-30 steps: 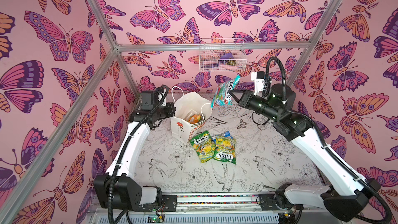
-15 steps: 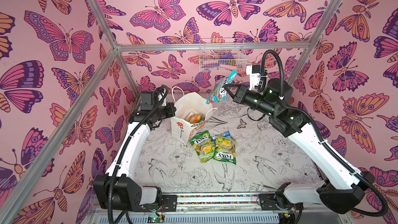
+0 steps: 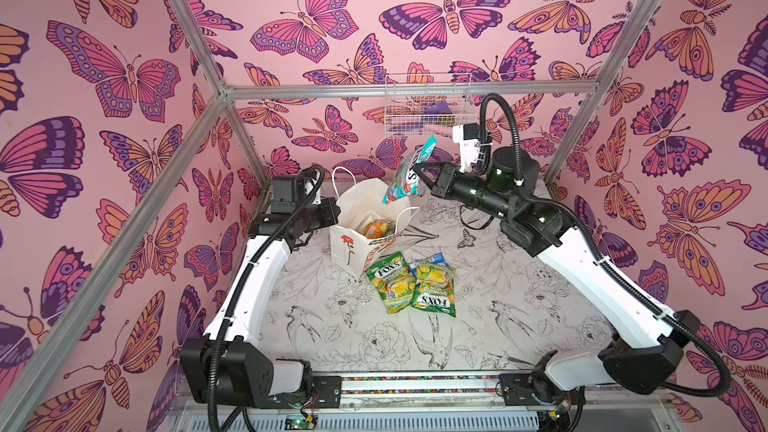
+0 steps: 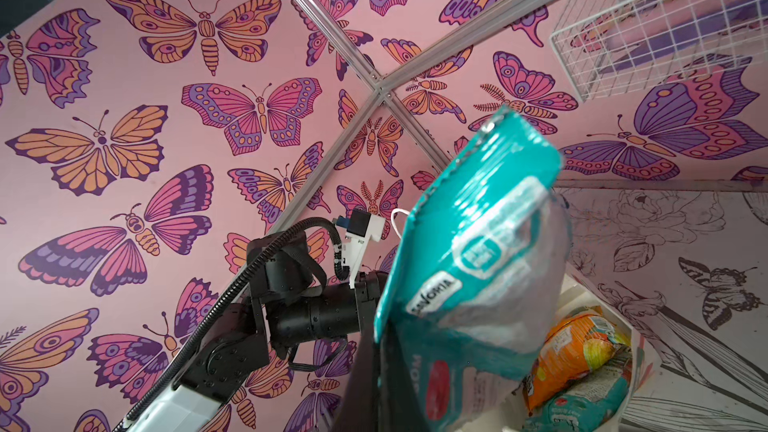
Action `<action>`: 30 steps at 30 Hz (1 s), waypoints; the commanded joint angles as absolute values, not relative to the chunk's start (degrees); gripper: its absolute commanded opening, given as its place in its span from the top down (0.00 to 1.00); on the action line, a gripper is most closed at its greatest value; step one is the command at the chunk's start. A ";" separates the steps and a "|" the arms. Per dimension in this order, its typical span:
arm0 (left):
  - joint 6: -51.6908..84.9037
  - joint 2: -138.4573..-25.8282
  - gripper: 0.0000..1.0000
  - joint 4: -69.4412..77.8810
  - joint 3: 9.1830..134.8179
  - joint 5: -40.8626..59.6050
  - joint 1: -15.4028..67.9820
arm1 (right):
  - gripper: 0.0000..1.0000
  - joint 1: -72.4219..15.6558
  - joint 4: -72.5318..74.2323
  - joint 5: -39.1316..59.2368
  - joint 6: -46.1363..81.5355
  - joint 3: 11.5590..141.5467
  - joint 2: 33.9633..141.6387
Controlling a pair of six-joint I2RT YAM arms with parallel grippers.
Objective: Place the snacks into the paper bag
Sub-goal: 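Carry the teal pack over the paper bag opening with the right gripper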
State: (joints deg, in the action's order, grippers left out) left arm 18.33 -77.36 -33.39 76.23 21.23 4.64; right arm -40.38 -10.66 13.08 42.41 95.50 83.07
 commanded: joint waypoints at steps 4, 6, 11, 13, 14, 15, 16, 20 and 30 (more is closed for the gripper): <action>18.37 -75.39 1.00 -29.62 76.07 22.57 5.07 | 1.00 -41.70 -8.17 12.30 43.85 99.47 85.87; 18.41 -75.40 1.00 -29.66 76.09 22.56 5.06 | 1.00 -42.16 -8.48 12.39 44.02 100.01 86.84; 18.63 -75.65 1.00 -29.53 76.04 22.98 5.03 | 1.00 -42.76 -7.97 13.13 44.96 100.91 89.10; 18.56 -75.58 1.00 -29.53 76.04 22.92 5.05 | 1.00 -42.73 -7.46 13.67 45.78 100.94 89.71; 18.55 -75.53 1.00 -29.49 75.99 22.82 5.08 | 1.00 -42.73 -7.16 13.83 46.03 100.90 89.65; 18.55 -75.43 1.00 -29.53 75.95 22.75 5.03 | 1.00 -42.74 -6.93 14.07 46.52 100.81 91.46; 18.54 -75.45 1.00 -29.48 76.01 22.70 5.05 | 1.00 -42.75 -6.78 14.19 46.96 100.89 91.95; 18.54 -75.45 1.00 -29.54 76.01 22.82 5.04 | 1.00 -42.88 -6.09 14.54 48.22 100.94 93.27; 18.63 -75.40 1.00 -29.51 75.94 22.78 5.11 | 1.00 -42.96 -5.27 15.65 50.62 102.32 96.68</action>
